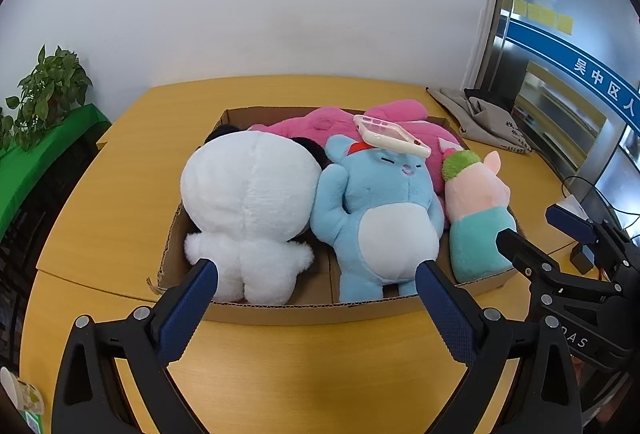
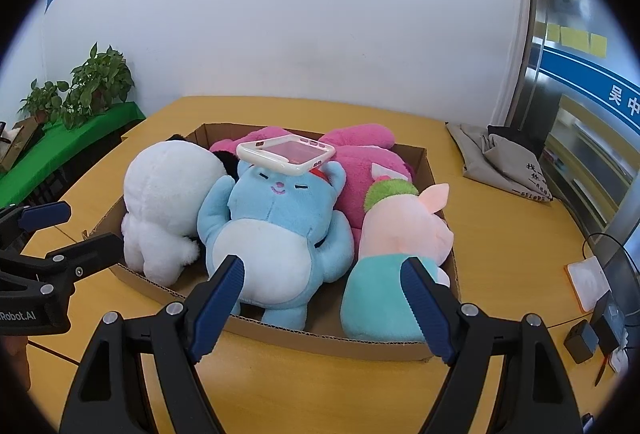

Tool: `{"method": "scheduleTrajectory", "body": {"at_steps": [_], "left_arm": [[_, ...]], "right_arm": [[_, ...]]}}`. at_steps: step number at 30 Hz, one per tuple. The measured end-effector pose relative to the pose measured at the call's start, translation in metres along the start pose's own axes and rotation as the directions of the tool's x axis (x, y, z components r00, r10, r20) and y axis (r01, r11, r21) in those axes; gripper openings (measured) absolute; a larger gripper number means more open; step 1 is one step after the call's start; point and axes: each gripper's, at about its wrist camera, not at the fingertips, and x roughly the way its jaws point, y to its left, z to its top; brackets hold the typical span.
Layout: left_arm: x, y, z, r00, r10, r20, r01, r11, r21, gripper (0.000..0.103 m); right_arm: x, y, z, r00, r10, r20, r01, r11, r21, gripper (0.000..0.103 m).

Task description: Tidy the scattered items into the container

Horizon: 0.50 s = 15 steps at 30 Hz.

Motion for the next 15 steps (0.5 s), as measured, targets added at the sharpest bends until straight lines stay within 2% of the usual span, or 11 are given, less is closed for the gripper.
{"method": "scheduleTrajectory", "body": {"at_steps": [15], "left_arm": [[0.0049, -0.0057, -0.0026, 1.000, -0.003, -0.008, 0.004, 1.000, 0.002, 0.101]], "right_arm": [[0.0013, -0.0091, -0.0042, 1.000, -0.008, -0.008, 0.008, 1.000, 0.023, 0.081]]}}
